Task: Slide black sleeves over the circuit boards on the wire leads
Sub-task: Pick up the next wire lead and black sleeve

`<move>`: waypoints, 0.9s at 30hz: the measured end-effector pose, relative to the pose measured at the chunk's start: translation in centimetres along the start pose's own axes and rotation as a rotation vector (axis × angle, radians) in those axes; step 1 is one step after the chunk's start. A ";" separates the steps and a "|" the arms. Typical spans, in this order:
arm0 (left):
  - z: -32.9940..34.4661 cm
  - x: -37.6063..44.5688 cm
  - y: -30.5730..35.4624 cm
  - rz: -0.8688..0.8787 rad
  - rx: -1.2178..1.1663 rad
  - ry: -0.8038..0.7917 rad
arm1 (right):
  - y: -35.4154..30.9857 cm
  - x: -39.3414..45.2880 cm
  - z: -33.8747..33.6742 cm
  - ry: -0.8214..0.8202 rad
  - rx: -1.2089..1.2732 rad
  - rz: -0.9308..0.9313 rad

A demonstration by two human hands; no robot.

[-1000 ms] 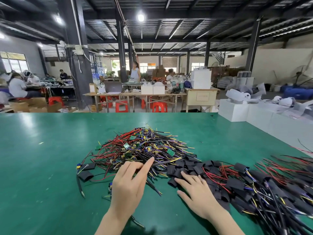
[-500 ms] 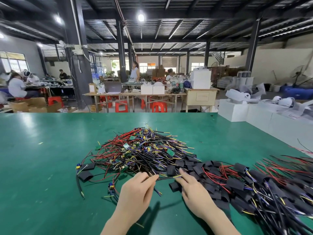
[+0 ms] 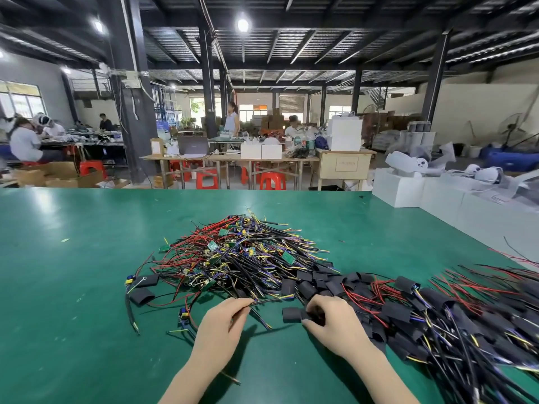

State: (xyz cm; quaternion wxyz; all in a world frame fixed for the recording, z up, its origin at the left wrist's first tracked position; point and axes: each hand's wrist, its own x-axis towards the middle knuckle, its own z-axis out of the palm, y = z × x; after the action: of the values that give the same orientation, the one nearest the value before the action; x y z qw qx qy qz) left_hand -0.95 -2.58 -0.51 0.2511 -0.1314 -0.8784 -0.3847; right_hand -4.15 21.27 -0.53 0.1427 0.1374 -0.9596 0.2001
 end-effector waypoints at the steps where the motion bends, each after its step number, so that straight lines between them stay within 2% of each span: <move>1: 0.1 0.0 0.0 -0.020 -0.016 0.009 | -0.2 0.0 -0.1 0.009 0.005 0.017; 5: 0.1 0.0 -0.4 -0.045 -0.010 0.021 | -0.7 -0.1 -0.3 0.034 0.038 0.074; 10: 0.1 -0.1 -0.5 -0.047 0.004 0.019 | -0.7 -0.3 -0.2 0.080 0.233 0.121; 15: 0.0 -0.1 -0.5 -0.049 0.007 0.026 | -1.0 -0.4 -0.6 0.020 0.017 0.138; 18: -0.1 -0.1 -0.6 -0.052 0.009 0.021 | -1.5 -0.4 -0.7 0.106 0.085 0.140; 23: 0.0 -0.3 -0.6 -0.061 -0.033 0.031 | -1.6 -0.8 -1.0 0.328 0.475 0.035; 27: 0.1 -0.3 -0.8 -0.064 -0.060 0.030 | -1.3 -1.0 -0.8 0.328 0.431 0.000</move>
State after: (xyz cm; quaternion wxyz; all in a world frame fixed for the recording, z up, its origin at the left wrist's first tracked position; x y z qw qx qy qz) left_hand -1.05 -3.06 -1.19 0.2475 -0.1050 -0.8664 -0.4208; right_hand -2.64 20.69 0.31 0.2638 0.1302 -0.8588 0.4194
